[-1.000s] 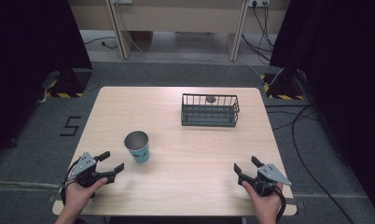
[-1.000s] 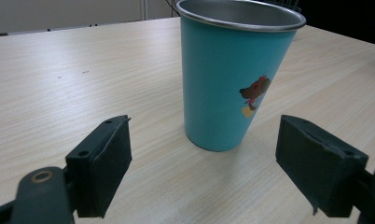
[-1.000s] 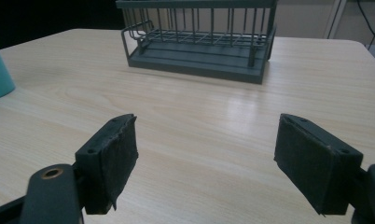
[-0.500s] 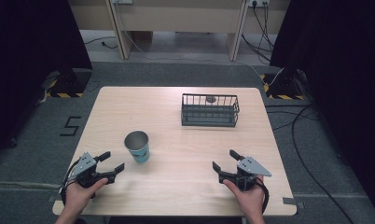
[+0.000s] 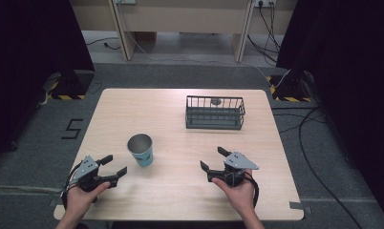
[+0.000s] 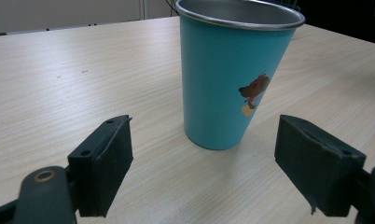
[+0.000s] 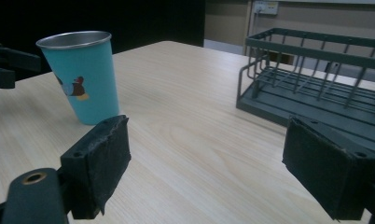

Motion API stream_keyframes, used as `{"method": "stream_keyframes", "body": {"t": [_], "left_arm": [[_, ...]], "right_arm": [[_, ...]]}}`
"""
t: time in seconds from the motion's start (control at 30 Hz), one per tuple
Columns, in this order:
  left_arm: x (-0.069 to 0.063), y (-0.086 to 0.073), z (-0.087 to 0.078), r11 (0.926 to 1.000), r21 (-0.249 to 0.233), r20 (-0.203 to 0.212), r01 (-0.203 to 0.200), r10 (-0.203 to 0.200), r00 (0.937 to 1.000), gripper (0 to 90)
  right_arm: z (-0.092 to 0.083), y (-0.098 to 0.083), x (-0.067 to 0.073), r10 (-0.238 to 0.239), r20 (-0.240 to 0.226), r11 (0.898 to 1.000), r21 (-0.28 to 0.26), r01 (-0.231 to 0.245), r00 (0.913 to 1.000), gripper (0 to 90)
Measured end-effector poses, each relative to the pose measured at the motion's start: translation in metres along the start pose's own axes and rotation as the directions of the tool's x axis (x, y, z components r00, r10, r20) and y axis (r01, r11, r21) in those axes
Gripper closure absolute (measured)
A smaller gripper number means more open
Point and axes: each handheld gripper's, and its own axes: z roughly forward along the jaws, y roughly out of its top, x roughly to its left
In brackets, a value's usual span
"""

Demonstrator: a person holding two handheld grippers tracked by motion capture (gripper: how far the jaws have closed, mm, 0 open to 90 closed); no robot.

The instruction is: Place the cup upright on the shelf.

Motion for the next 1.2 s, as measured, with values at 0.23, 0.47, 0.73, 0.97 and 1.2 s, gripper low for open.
{"method": "stream_keyframes", "body": {"t": [0.23,0.47,0.73,0.97,1.2], "left_arm": [[0.001,0.000,0.000,1.0000,0.001,0.004,0.000,0.000,1.0000,18.5],[0.000,0.000,0.000,1.0000,0.004,0.008,-0.003,0.003,1.0000,18.5],[0.000,0.000,0.000,1.0000,0.004,0.014,-0.003,0.003,0.9999,18.5],[0.000,0.000,0.001,1.0000,0.003,0.017,-0.004,0.004,0.9998,18.5],[0.000,0.000,0.000,1.0000,0.003,0.020,-0.007,0.007,0.9998,18.6]], "right_arm": [[0.020,0.004,0.011,-0.015,-0.047,1.000,0.019,0.016,0.9988,15.4],[0.037,0.009,0.022,-0.029,-0.085,0.999,0.020,0.031,0.9960,15.4],[0.059,0.015,0.035,-0.046,-0.133,0.998,0.027,0.050,0.9901,15.4],[0.072,0.017,0.043,-0.047,-0.157,0.998,0.033,0.053,0.9864,15.3],[0.086,0.022,0.051,-0.054,-0.182,0.998,0.025,0.059,0.9819,15.3]]}}
